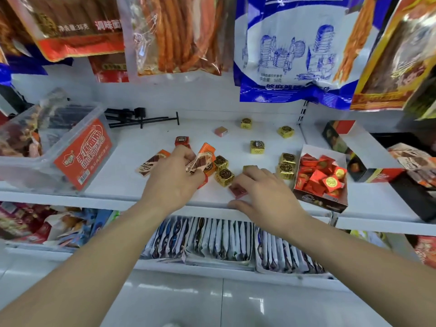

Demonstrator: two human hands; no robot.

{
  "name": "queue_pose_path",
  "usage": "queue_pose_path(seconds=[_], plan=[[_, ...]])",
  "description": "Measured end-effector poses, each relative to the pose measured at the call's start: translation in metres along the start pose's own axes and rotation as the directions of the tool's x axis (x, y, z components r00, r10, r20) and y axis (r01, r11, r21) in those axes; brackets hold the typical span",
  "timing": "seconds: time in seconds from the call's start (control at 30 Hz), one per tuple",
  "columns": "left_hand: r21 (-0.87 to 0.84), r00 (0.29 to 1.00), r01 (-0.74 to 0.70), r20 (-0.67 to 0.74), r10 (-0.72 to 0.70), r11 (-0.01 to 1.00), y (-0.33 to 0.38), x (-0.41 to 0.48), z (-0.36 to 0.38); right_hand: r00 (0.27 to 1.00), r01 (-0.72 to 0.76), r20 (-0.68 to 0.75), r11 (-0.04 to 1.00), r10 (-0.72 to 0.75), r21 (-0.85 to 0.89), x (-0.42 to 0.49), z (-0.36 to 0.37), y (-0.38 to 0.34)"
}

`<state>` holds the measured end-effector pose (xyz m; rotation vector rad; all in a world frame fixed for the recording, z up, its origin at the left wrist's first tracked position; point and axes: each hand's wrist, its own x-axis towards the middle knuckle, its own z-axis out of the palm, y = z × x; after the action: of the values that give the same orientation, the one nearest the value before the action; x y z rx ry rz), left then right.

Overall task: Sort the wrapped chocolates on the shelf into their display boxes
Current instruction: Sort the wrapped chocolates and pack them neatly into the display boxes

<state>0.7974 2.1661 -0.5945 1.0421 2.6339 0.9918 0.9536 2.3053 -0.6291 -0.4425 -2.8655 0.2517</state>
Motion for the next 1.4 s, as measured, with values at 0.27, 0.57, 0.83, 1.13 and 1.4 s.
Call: queue_pose_path(seconds=[0.27, 0.57, 0.83, 1.13, 1.4], plan=[[-0.01, 0.998, -0.068, -0.007, 0.068, 0.998, -0.003, 0.002, 0.002, 0.997, 0.074, -0.021, 0.997, -0.074, -0.011, -0.004, -0.001, -0.008], [-0.005, 0.997, -0.065, -0.031, 0.065, 0.998, -0.014, 0.008, -0.01, 0.994, 0.056, -0.101, 0.995, -0.048, 0.084, 0.005, -0.023, 0.002], [-0.055, 0.991, 0.005, -0.132, -0.012, 0.998, -0.025, 0.024, -0.008, 0.981, -0.059, -0.15, 0.933, 0.119, 0.356, 0.106, -0.013, 0.012], [-0.164, 0.977, 0.056, -0.194, -0.088, 0.985, -0.033, 0.04, -0.007, 0.979, -0.2, -0.023, 0.974, 0.203, 0.107, 0.194, 0.028, 0.038], [-0.176, 0.979, 0.079, -0.173, -0.11, 0.981, -0.033, 0.04, -0.005, 0.995, -0.099, 0.043, 0.958, 0.091, 0.268, 0.184, 0.035, 0.043]])
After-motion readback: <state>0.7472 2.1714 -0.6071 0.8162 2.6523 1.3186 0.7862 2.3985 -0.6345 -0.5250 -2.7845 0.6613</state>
